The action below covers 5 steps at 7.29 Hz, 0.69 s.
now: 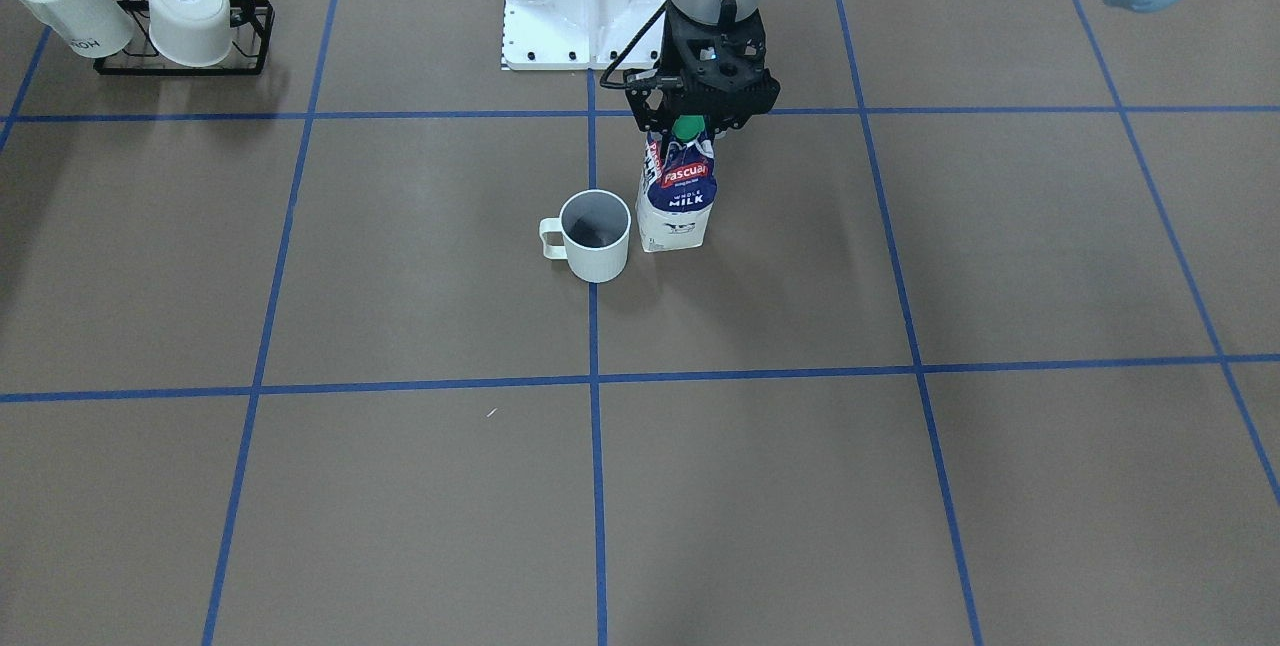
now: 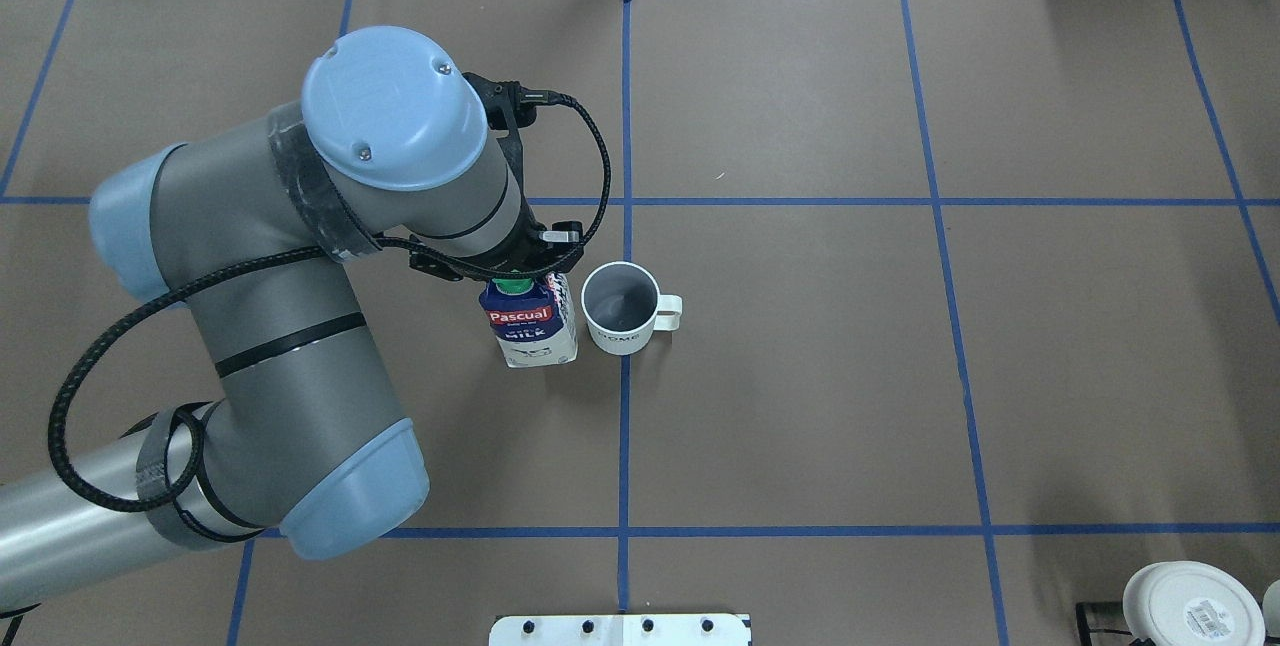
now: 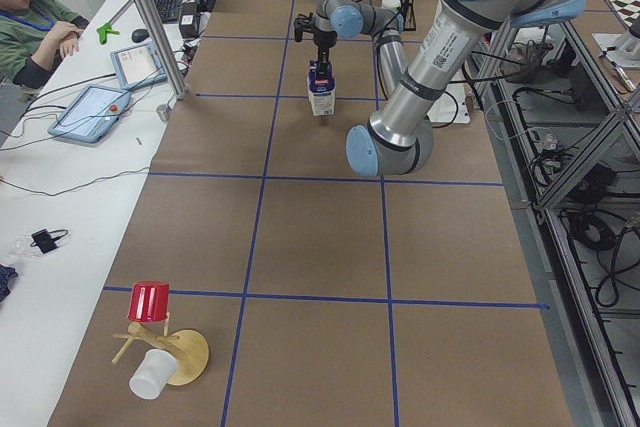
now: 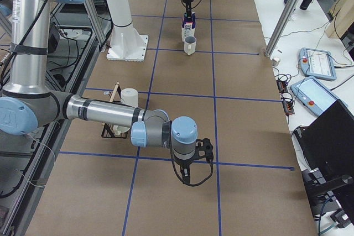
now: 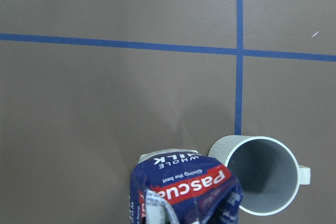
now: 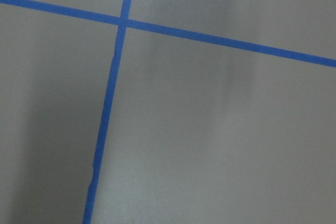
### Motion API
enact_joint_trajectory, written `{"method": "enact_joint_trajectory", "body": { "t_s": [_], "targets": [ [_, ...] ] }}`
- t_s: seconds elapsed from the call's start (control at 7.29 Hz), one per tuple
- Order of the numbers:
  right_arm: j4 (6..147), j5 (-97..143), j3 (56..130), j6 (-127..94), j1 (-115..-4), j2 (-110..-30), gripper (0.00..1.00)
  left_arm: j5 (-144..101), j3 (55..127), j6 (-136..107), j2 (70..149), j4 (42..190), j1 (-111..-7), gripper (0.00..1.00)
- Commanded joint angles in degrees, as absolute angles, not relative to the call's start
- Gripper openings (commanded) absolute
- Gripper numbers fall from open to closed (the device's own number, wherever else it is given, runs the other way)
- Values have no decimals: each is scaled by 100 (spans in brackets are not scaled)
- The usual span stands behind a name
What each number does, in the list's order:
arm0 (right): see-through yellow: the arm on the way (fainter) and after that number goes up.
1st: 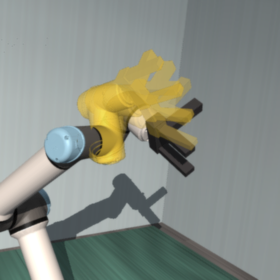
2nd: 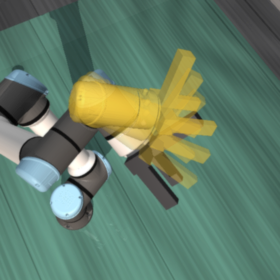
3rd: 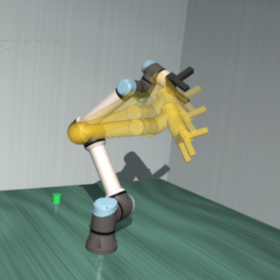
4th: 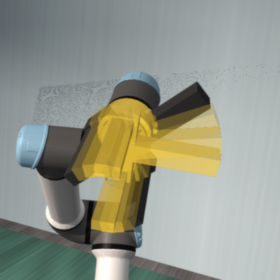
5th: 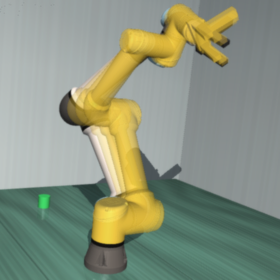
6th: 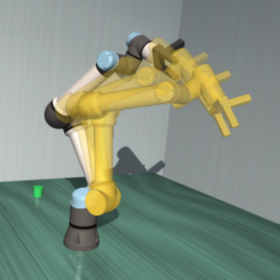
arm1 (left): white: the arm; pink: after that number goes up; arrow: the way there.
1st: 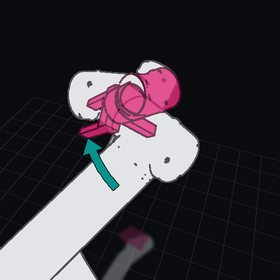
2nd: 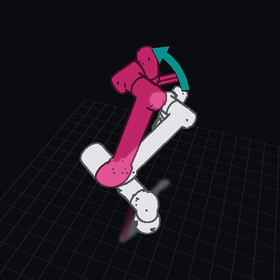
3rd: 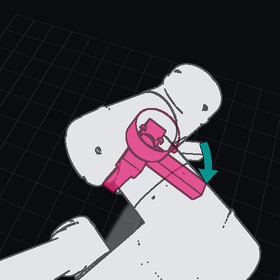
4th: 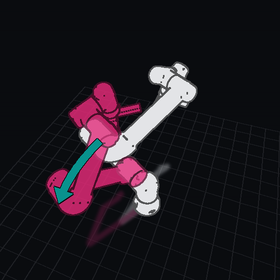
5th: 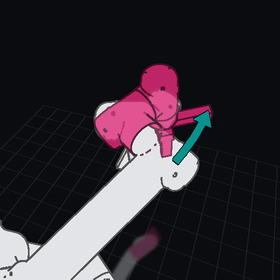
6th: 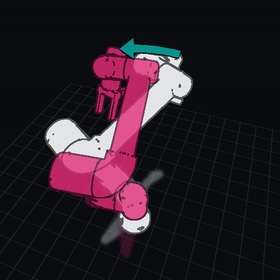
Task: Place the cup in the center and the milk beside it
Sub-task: 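Lift and carry the milk carton with the left gripper toward the mug, then lower the milk carton beside the mug and open the left gripper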
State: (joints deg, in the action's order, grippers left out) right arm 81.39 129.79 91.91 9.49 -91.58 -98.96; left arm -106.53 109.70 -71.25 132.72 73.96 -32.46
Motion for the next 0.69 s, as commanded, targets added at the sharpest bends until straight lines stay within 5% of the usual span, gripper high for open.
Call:
{"method": "enact_joint_trajectory", "body": {
  "t_s": [0.0, 0.14, 0.27, 0.41, 0.55],
  "targets": [
    [8139, 12973, 9185, 949, -9158, -9896, 100, -10652, 10672, -7119, 13280, 7768, -3243, 0],
    [8139, 12973, 9185, 949, -9158, -9896, 100, -10644, 10531, -7119, 13272, 7970, -3234, 22],
    [8139, 12973, 9185, 949, -9158, -9896, 100, -10609, 10529, -7084, 13263, 8006, -3243, 72],
    [8139, 12973, 9185, 949, -9158, -9888, 100, -10539, 10547, -7032, 13254, 8007, -3243, 98],
    [8139, 12981, 9185, 949, -9158, -9879, 100, -10547, 10625, -6857, 13254, 7955, -3278, 98]
  ]
}}
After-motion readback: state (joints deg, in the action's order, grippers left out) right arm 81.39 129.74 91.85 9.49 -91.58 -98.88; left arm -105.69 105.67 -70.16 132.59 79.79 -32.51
